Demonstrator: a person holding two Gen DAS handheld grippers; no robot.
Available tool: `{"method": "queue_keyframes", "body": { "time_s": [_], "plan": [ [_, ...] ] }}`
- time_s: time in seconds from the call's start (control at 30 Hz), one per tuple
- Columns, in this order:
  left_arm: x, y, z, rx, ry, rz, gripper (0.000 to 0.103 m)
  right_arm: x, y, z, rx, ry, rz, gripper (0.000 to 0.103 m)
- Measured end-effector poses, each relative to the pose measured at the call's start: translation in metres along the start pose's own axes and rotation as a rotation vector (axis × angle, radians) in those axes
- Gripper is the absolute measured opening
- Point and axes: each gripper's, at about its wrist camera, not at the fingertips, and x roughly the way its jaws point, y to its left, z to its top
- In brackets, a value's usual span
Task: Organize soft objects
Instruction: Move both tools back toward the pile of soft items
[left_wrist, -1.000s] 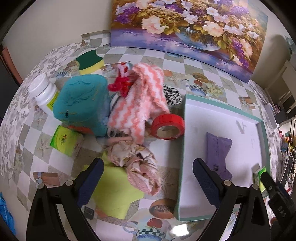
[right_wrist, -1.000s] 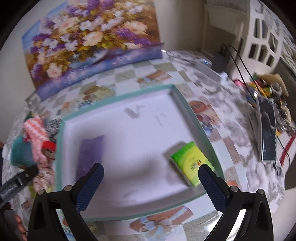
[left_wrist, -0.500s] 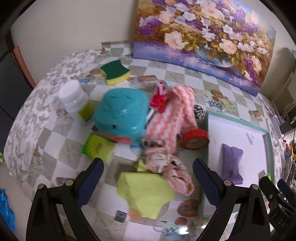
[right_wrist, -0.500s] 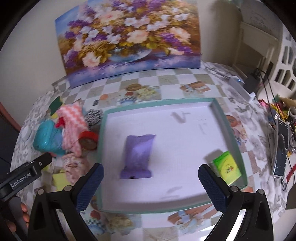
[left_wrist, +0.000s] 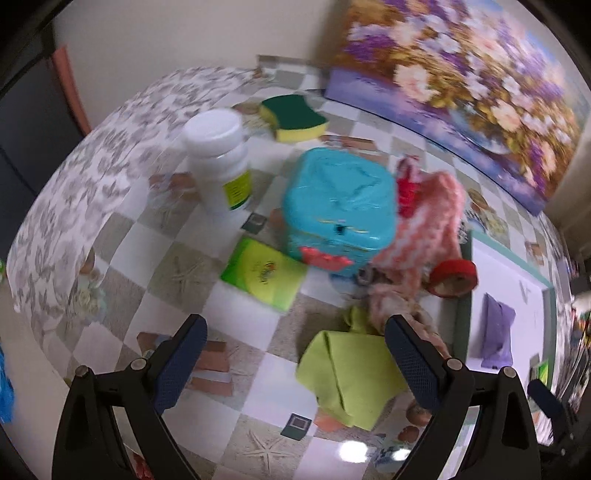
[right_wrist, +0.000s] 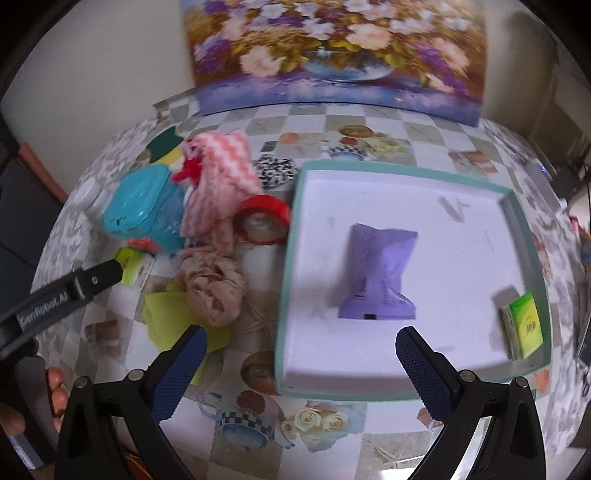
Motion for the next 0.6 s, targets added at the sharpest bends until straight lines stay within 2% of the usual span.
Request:
{"method": "queue_keyframes", "body": {
  "time_s": [0.1, 0.3, 0.43, 0.6],
  "plan": [
    [0.008, 0.005, -0.002, -0.022, 0.022, -0.017, 0.097, 0.004, 0.006, 0.0, -0.009, 0.006, 0.028, 0.103],
    [0.024, -0.002, -0.007, -0.003, 0.08, -0.031, 0.097, 0.017, 0.013, 0.004, -0.025, 0.027, 0.05, 0.103],
    [0.032, -0.003, -0.008, 0.007, 0.093, -0.001, 0.097, 0.022, 0.017, 0.006, -0.032, 0.022, 0.058, 0.103],
    [0.036, 0.004, -0.007, -0.016, 0.102, 0.022, 0.097, 0.03, 0.026, 0.009, -0.054, 0.023, 0.081, 0.092]
  ]
}}
